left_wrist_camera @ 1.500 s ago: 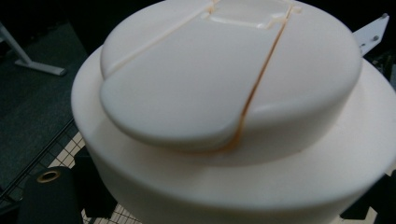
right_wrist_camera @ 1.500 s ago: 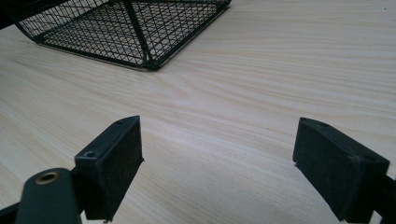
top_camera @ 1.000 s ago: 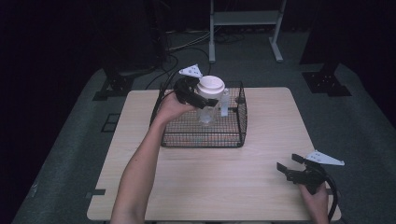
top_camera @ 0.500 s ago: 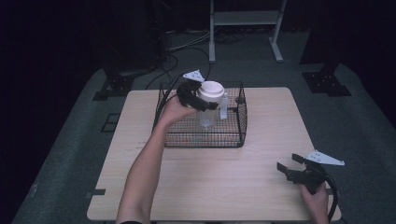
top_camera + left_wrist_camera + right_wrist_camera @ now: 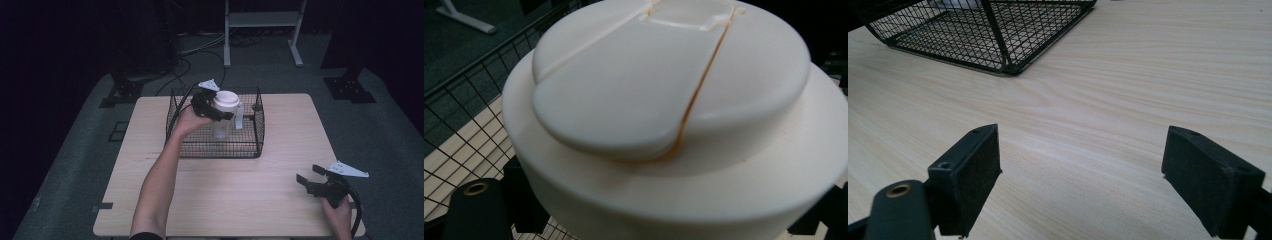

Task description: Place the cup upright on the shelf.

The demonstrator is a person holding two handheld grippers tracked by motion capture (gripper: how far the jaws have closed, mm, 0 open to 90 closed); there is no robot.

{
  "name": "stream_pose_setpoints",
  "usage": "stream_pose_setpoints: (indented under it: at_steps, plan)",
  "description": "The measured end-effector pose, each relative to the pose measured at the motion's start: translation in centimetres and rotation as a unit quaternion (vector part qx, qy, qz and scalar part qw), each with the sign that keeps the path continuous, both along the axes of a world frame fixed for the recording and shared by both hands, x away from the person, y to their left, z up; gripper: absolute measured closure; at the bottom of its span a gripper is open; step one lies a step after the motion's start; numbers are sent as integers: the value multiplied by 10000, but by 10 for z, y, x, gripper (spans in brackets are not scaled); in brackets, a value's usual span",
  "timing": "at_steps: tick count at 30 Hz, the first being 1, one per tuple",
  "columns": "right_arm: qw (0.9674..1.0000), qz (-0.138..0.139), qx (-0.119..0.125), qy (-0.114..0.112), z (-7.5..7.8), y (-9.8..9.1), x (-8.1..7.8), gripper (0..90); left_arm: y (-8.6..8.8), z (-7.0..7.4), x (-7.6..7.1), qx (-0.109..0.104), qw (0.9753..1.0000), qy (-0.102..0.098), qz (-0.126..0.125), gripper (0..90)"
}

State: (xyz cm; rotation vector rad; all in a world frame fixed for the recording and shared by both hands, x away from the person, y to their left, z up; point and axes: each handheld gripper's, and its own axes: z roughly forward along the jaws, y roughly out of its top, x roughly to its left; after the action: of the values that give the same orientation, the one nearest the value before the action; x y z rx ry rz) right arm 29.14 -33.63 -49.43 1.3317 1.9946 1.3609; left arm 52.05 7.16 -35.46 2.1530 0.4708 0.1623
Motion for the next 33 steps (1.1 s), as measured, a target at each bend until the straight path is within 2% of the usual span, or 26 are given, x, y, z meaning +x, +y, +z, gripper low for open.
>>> stream_pose_setpoints:
  at_steps: [6, 13, 22, 24, 28, 33]
  plan:
    - [10000, -8, 19, 5, 0, -1, 0, 147, 1, -10, 6, -96, 9998, 141, 115, 151]
    - [10000, -3, 14, 4, 0, 0, 0, 147, -2, -17, 11, -76, 9997, 139, 182, 151]
    - [10000, 1, 7, -4, 0, 0, 0, 147, -4, -25, 12, 7, 9997, 187, 151, 151]
    - [10000, 5, 1, -10, 0, 0, 0, 147, -4, -29, 11, 42, 9998, 145, 140, 151]
    - [10000, 10, -12, -7, 0, 0, 0, 147, 2, -33, 10, -173, 9995, 152, 221, 151]
    - [10000, 11, -21, 2, 0, 0, 0, 147, 5, -32, 7, -109, 9997, 126, 203, 150]
